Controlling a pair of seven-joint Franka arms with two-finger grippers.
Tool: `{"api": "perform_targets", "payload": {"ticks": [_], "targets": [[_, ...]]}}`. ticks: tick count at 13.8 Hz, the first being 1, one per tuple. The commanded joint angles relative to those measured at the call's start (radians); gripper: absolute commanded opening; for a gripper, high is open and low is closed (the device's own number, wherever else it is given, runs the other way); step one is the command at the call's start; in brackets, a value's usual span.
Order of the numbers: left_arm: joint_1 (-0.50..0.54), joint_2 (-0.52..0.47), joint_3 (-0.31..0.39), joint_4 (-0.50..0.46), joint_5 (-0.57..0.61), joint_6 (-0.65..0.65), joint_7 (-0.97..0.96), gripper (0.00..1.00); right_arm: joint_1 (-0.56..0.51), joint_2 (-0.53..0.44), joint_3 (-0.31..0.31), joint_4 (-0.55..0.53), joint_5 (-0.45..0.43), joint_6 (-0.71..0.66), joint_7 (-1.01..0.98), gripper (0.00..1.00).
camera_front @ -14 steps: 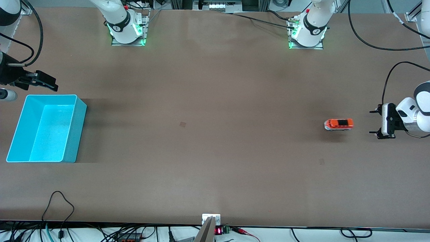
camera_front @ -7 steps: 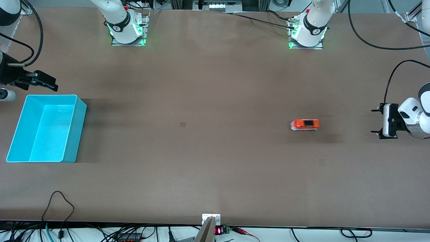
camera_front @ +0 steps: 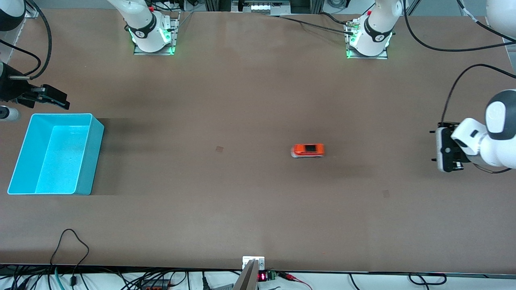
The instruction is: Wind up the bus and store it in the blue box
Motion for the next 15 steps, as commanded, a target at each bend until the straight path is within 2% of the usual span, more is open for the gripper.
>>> {"api": "perform_targets", "payload": {"ticks": [1, 5, 10, 15], "targets": [[-0.001, -0.009, -0.05, 0.012, 0.016, -0.022, -0.15, 1.0, -0.002, -0.003, 0.003, 0.005, 0.008, -0.004, 0.013, 1.0], [-0.004, -0.032, -0.094, 0.026, 0.021, -0.039, -0.353, 1.0, -0.003, 0.005, 0.001, 0.005, 0.006, -0.004, -0.002, 1.0], [-0.059, -0.032, -0.096, 0.064, 0.021, -0.065, -0.505, 1.0, -0.005, 0.014, 0.003, 0.004, 0.009, -0.004, 0.016, 1.0], [-0.119, -0.142, -0.062, 0.05, 0.009, -0.058, -0.785, 1.0, 0.001, 0.066, 0.008, -0.004, 0.008, -0.019, -0.025, 1.0]]}}
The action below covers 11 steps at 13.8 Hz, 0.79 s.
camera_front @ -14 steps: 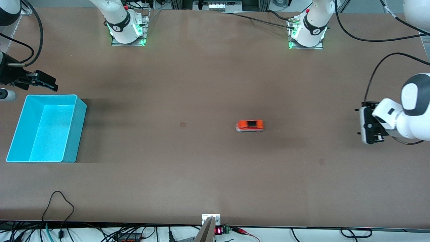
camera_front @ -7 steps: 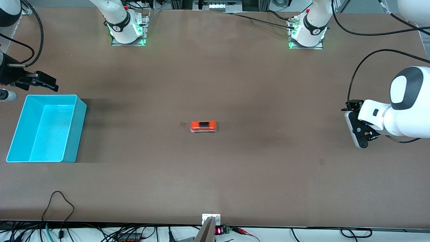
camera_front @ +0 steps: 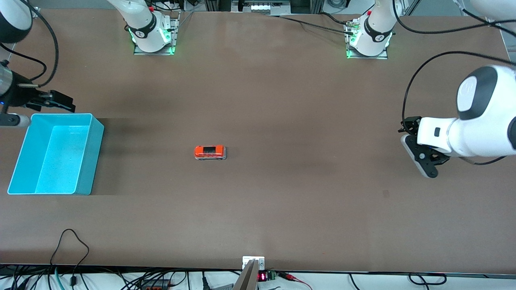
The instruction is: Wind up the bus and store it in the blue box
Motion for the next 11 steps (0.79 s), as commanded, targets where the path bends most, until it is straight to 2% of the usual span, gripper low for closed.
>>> {"api": "perform_targets", "payload": {"ticks": [1, 3, 6, 8, 9, 10, 11], "targets": [[-0.05, -0.087, 0.038, -0.012, 0.008, -0.015, -0.178, 1.0, -0.001, 0.019, 0.004, 0.008, 0.009, -0.013, -0.01, 1.0], [-0.128, -0.124, 0.119, -0.012, 0.01, 0.007, -0.378, 1.0, -0.001, 0.025, 0.009, 0.005, 0.009, -0.015, -0.014, 1.0], [-0.13, -0.158, 0.165, -0.012, 0.014, 0.07, -0.561, 1.0, 0.073, 0.027, 0.009, 0.006, 0.009, -0.013, -0.031, 1.0], [-0.129, -0.187, 0.243, -0.018, -0.068, 0.071, -0.637, 1.0, 0.134, 0.034, 0.009, 0.002, 0.011, -0.004, -0.159, 1.0], [-0.13, -0.208, 0.274, -0.02, -0.1, 0.071, -0.674, 1.0, 0.153, 0.05, 0.009, 0.002, 0.035, -0.004, -0.196, 1.0], [-0.132, -0.236, 0.286, -0.037, -0.104, 0.07, -0.734, 1.0, 0.157, 0.06, 0.009, 0.002, 0.141, -0.004, -0.218, 1.0], [-0.139, -0.259, 0.288, -0.052, -0.099, 0.07, -0.812, 1.0, 0.163, 0.073, 0.009, -0.004, 0.19, 0.005, -0.259, 1.0]]}}
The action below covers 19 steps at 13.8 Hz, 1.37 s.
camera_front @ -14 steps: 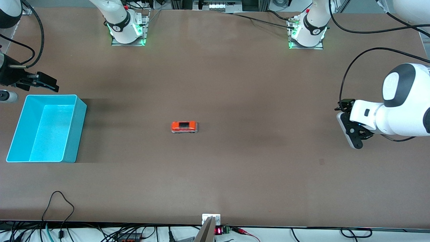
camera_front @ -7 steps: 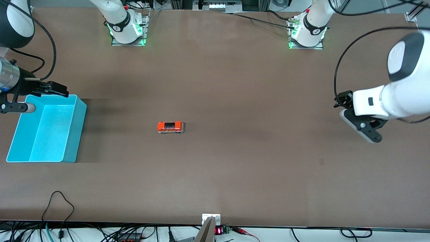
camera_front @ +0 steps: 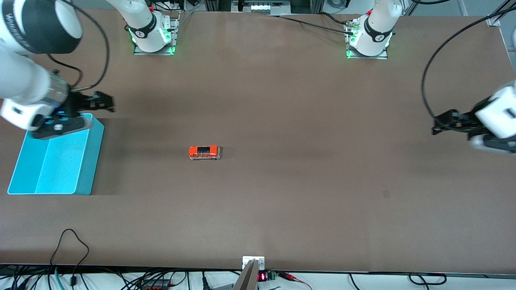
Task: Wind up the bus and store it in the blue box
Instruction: 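Move the right gripper over the stopped orange bus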
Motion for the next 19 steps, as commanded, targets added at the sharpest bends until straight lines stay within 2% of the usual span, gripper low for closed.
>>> {"api": "perform_targets", "payload": {"ticks": [1, 3, 6, 9, 10, 12, 15, 19], "targets": [[-0.035, -0.092, 0.019, -0.062, -0.011, 0.007, -0.201, 1.0, 0.039, 0.036, -0.006, -0.002, 0.09, 0.026, -0.16, 1.0], [-0.035, -0.119, 0.015, -0.074, -0.008, 0.007, -0.212, 1.0, 0.085, 0.081, -0.006, -0.02, 0.086, 0.067, -0.325, 1.0], [-0.008, -0.131, 0.01, -0.079, -0.011, 0.008, -0.113, 1.0, 0.142, 0.091, -0.006, -0.156, 0.072, 0.266, -0.505, 1.0], [-0.002, -0.155, 0.01, -0.112, -0.018, 0.005, -0.111, 1.0, 0.255, 0.109, -0.006, -0.239, -0.083, 0.417, -0.567, 1.0], [-0.002, -0.169, 0.009, -0.143, -0.02, 0.004, -0.111, 1.0, 0.29, 0.129, -0.006, -0.241, -0.123, 0.445, -0.573, 1.0], [-0.002, -0.201, 0.009, -0.19, -0.02, 0.005, -0.111, 1.0, 0.32, 0.189, -0.005, -0.243, -0.128, 0.544, -0.649, 1.0], [-0.002, -0.206, 0.009, -0.195, -0.018, -0.047, -0.103, 1.0, 0.35, 0.255, -0.002, -0.255, -0.126, 0.661, -0.686, 1.0], [-0.005, -0.205, 0.006, -0.189, -0.008, -0.033, -0.104, 1.0, 0.366, 0.335, -0.002, -0.246, -0.134, 0.778, -0.732, 1.0]]}}
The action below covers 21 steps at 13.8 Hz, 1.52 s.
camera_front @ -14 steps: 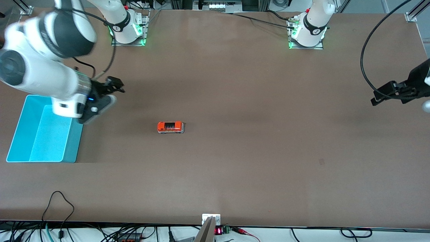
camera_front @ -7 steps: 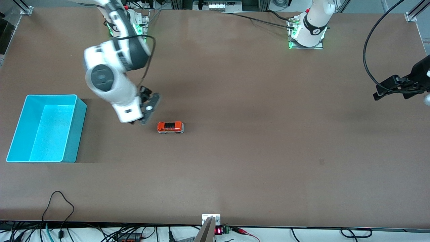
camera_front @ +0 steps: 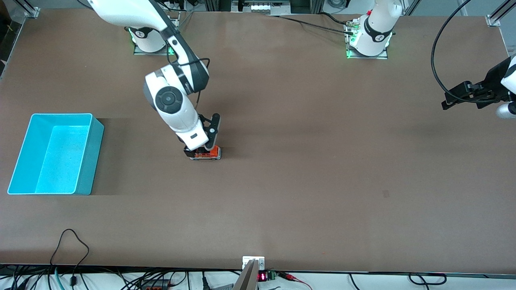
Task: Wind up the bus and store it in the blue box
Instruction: 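Move the right gripper over the stopped orange bus, then lower the right gripper and close it around the bus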
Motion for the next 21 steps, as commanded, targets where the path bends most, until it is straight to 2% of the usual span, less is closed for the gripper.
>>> {"api": "perform_targets", "payload": {"ticks": [1, 9, 16, 17, 19, 21], "targets": [[0.002, -0.023, -0.003, -0.021, -0.006, 0.014, 0.021, 1.0, 0.009, 0.021, -0.008, 0.012, -0.015, 0.037, -0.096, 1.0], [0.002, -0.023, -0.002, -0.021, -0.006, 0.019, 0.019, 1.0, 0.0, 0.108, -0.009, 0.012, -0.017, 0.162, -0.196, 1.0], [-0.002, -0.022, -0.003, -0.018, -0.006, 0.034, 0.024, 1.0, -0.003, 0.154, -0.017, 0.017, -0.018, 0.193, -0.2, 1.0], [-0.004, -0.02, -0.003, -0.016, -0.006, 0.037, 0.024, 1.0, -0.003, 0.159, -0.017, 0.017, -0.012, 0.193, -0.193, 0.78], [-0.007, -0.017, -0.003, -0.021, -0.008, 0.037, 0.024, 1.0, -0.001, 0.159, -0.017, 0.017, -0.011, 0.192, -0.179, 0.26], [-0.007, -0.016, -0.002, -0.024, -0.006, 0.037, 0.024, 1.0, -0.007, 0.159, -0.017, 0.021, -0.009, 0.193, -0.182, 0.0]]}}
